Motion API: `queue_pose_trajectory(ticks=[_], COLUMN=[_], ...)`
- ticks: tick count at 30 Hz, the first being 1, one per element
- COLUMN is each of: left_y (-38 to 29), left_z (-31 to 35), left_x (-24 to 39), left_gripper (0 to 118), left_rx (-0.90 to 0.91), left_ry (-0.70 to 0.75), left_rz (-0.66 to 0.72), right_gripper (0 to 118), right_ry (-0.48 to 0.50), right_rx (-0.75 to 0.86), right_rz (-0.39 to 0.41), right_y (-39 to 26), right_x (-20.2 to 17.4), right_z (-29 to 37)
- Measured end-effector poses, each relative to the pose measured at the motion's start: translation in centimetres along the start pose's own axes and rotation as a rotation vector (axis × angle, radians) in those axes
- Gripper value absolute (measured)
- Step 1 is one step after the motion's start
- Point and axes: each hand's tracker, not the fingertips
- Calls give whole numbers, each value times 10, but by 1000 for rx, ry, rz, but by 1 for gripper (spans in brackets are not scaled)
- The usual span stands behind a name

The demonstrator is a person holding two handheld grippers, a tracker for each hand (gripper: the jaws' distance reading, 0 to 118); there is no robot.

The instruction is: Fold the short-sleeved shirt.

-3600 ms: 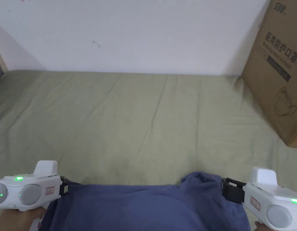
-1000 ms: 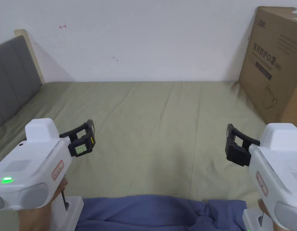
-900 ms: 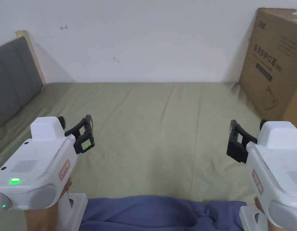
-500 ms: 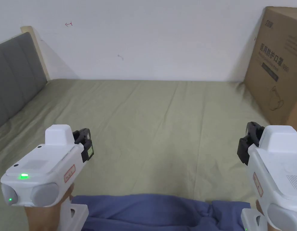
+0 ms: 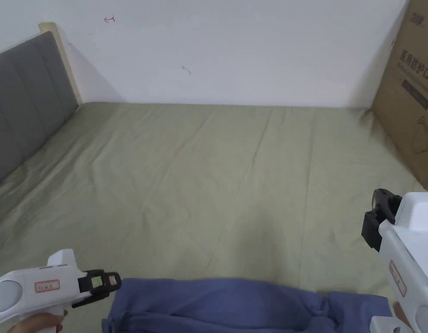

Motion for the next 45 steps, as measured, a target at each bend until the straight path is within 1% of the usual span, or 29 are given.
queue_pose_trajectory(ticks=[1,2,3,4,5,6,7,9,10,12,13,14,16,17,19,20,22,24,26,27,30,34,38,39,41,43,45], left_y=[-1,-2,-9,-11,-11,-13,-9,-8,-8,-17,-18,-18,-22,-22,-23,-22,-24,-28,-22,-21,-9,7,18,18,17,11,7], left_z=[-4,-8,-10,-14,-19,-22,-31,-40,-43,-47,-52,-58,-72,-73,-74,-75,-71,-63,-50,-41,-18,18,48,52,54,53,49], left_x=[-8,-17,-18,-25,-29,-34,-50,-59,-60,-51,-51,-51,-60,-59,-56,-55,-45,-27,-18,-11,-4,-5,-10,-5,7,27,48], left_gripper=[10,22,45,77,93,101,101,100,94,74,60,53,45,39,11,8,6,5,5,5,4,4,4,4,4,4,4], left_rx=[-15,-23,-30,-62,-84,-102,-93,-111,-119,-125,-130,-143,-157,-153,-149,-147,-137,-118,-75,-75,-44,16,40,34,25,31,30], left_ry=[13,20,21,17,25,27,5,-4,-7,-22,-21,-22,-9,-9,17,27,33,78,91,87,78,169,267,297,317,311,276], left_rz=[13,21,39,65,83,99,80,78,75,50,50,44,41,30,26,20,-12,-77,-160,-142,-160,-198,-190,-220,-225,-237,-243], right_gripper=[1,1,1,1,1,1,1,1,1,1,1,1,1,1,1,1,1,1,1,1,1,1,1,1,1,1,1], right_ry=[3,7,10,14,16,18,19,18,17,13,12,10,3,-1,-8,-12,-16,-19,-20,-19,-13,0,14,17,22,28,30], right_rx=[-9,-20,-28,-35,-42,-49,-55,-66,-71,-81,-85,-90,-97,-100,-103,-105,-107,-103,-94,-88,-72,-52,-38,-36,-35,-33,-31], right_rz=[2,5,7,10,14,16,18,17,17,17,18,19,20,21,18,16,14,13,10,8,2,-8,-25,-27,-29,-36,-39], right_y=[-2,-3,-4,-6,-7,-8,-10,-13,-14,-16,-17,-18,-20,-21,-22,-22,-21,-19,-16,-14,-10,-7,-7,-8,-8,-9,-9], right_x=[-2,-4,-5,-7,-8,-9,-10,-12,-12,-11,-11,-11,-8,-7,-3,-1,2,5,6,7,7,7,8,8,9,10,12], right_z=[-3,-6,-8,-11,-12,-14,-16,-19,-20,-22,-22,-22,-22,-22,-21,-21,-20,-19,-18,-17,-15,-11,-6,-5,-3,0,2])
